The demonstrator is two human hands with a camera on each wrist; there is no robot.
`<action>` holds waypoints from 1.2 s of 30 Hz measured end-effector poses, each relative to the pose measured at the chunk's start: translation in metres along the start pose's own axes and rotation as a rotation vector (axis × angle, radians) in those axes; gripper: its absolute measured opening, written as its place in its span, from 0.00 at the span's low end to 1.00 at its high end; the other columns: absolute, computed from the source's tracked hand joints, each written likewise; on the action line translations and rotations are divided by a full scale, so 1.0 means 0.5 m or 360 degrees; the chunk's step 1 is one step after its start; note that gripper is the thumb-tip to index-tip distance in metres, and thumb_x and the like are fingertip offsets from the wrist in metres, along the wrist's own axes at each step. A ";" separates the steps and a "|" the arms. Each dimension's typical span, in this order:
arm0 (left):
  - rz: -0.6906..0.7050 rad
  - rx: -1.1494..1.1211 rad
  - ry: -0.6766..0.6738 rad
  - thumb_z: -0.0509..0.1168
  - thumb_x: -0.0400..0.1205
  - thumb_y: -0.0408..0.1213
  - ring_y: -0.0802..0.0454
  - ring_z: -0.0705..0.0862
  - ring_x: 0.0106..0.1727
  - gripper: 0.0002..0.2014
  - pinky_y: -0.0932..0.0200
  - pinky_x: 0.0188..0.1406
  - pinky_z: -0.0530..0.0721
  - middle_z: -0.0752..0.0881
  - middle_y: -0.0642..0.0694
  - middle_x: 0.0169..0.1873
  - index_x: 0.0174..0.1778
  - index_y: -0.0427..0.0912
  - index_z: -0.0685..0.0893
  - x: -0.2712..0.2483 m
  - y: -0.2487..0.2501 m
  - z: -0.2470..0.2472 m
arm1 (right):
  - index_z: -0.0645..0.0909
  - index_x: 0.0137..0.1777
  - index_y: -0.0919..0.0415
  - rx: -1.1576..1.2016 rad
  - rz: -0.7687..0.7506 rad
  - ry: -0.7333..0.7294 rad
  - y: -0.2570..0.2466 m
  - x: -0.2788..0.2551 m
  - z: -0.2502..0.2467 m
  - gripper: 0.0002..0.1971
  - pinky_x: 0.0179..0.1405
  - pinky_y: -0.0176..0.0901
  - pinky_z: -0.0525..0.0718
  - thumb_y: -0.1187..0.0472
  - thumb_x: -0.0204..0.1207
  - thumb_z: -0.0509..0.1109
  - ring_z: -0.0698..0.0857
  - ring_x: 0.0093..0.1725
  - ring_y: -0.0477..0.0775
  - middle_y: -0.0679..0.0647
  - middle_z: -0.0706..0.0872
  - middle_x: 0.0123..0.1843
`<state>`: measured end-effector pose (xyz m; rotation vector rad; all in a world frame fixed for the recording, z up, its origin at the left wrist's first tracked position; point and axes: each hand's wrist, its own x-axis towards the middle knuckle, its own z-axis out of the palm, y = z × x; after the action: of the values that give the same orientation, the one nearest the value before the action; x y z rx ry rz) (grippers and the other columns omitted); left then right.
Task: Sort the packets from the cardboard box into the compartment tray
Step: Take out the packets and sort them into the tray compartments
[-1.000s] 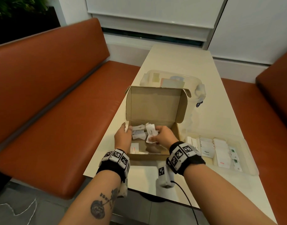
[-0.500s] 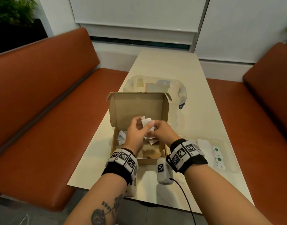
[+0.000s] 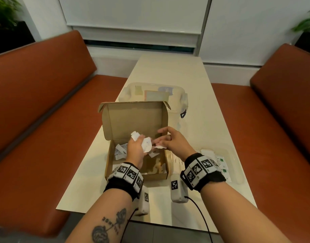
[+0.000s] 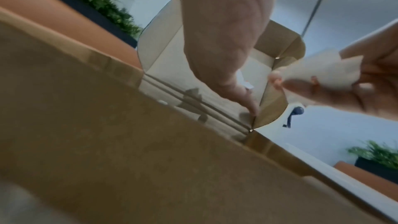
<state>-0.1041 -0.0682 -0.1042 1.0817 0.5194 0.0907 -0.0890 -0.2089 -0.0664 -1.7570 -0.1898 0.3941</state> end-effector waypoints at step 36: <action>-0.0177 0.0073 -0.0351 0.62 0.83 0.25 0.45 0.88 0.46 0.08 0.60 0.28 0.89 0.85 0.35 0.52 0.56 0.37 0.81 -0.005 -0.009 0.001 | 0.81 0.59 0.56 -0.0341 0.0033 0.0109 0.048 0.013 -0.053 0.21 0.42 0.38 0.88 0.72 0.68 0.76 0.88 0.42 0.49 0.53 0.88 0.40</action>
<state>-0.1070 -0.0718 -0.1071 1.0898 0.3830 -0.1374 -0.0753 -0.2361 -0.0860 -1.9820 -0.1699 0.3375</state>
